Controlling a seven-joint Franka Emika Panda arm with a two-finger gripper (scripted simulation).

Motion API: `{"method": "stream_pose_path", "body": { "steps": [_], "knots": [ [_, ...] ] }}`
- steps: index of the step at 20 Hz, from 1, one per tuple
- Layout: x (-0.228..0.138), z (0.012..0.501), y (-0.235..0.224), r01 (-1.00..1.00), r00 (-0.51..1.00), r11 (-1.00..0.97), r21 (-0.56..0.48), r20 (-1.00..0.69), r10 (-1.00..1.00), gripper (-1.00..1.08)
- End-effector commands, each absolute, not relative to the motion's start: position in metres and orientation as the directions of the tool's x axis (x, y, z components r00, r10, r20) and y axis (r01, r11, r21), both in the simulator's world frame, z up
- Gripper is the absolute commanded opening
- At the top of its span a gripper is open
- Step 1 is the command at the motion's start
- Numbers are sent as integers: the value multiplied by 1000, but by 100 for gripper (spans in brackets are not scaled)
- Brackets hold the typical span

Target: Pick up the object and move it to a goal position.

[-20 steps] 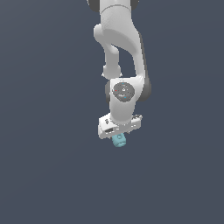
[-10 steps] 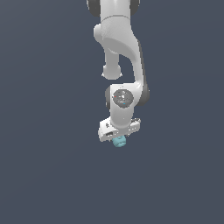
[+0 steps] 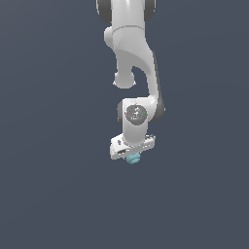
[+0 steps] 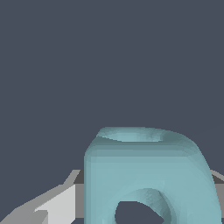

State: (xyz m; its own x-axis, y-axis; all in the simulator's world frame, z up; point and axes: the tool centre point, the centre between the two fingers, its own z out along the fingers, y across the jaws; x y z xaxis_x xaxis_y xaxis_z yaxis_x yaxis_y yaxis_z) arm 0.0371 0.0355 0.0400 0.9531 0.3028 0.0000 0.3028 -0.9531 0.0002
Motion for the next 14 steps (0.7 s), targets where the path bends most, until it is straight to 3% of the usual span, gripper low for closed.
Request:
{"method": "stream_pose_path", "body": {
  "steps": [1,14],
  "knots": [
    [37,40,36,303,953,-953,0,0,303,-100],
    [35,49,40,303,953,-953,0,1,303,-100]
  ]
}}
